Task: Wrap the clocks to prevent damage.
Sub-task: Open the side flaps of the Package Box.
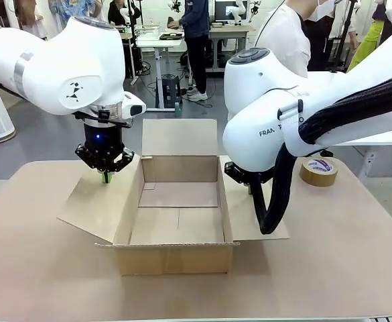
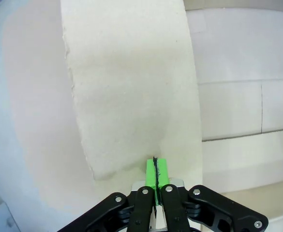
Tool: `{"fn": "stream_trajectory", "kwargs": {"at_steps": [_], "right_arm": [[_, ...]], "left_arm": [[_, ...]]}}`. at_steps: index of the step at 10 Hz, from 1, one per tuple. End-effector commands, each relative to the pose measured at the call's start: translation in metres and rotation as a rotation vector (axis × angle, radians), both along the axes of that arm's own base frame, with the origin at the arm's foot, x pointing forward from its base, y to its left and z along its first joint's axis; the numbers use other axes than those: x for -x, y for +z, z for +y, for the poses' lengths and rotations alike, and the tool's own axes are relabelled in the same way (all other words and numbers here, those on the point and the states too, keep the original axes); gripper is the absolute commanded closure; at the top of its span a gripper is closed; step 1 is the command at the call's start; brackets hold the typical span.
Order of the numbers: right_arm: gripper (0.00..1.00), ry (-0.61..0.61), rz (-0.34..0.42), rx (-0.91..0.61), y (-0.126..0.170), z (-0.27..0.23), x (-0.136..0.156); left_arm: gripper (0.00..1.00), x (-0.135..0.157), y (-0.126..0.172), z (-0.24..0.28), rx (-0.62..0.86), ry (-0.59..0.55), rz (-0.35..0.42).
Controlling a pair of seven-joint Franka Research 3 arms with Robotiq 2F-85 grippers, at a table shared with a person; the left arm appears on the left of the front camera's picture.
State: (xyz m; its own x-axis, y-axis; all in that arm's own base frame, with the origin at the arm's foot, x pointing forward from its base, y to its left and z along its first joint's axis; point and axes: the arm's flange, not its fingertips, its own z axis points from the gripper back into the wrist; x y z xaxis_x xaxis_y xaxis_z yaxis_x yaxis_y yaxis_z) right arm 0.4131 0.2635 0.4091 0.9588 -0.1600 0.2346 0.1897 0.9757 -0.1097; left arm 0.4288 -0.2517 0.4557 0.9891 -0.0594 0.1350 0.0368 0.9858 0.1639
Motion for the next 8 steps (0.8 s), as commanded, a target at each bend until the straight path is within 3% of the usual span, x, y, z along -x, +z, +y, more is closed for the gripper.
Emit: {"fn": "stream_trajectory", "kwargs": {"at_steps": [1,3,8], "right_arm": [[0.99,-0.035,-0.037,0.011,-0.018,-0.001,-0.006],[0.99,-0.054,-0.034,-0.018,-0.027,-0.009,-0.008],[0.99,-0.088,0.002,-0.096,-0.034,-0.029,-0.007]], "left_arm": [[1.00,0.000,-0.018,0.005,0.051,0.024,-0.038],[1.00,-0.003,-0.030,0.015,0.123,0.039,-0.029],[1.00,-0.010,-0.046,0.036,0.128,0.094,0.013]]}}
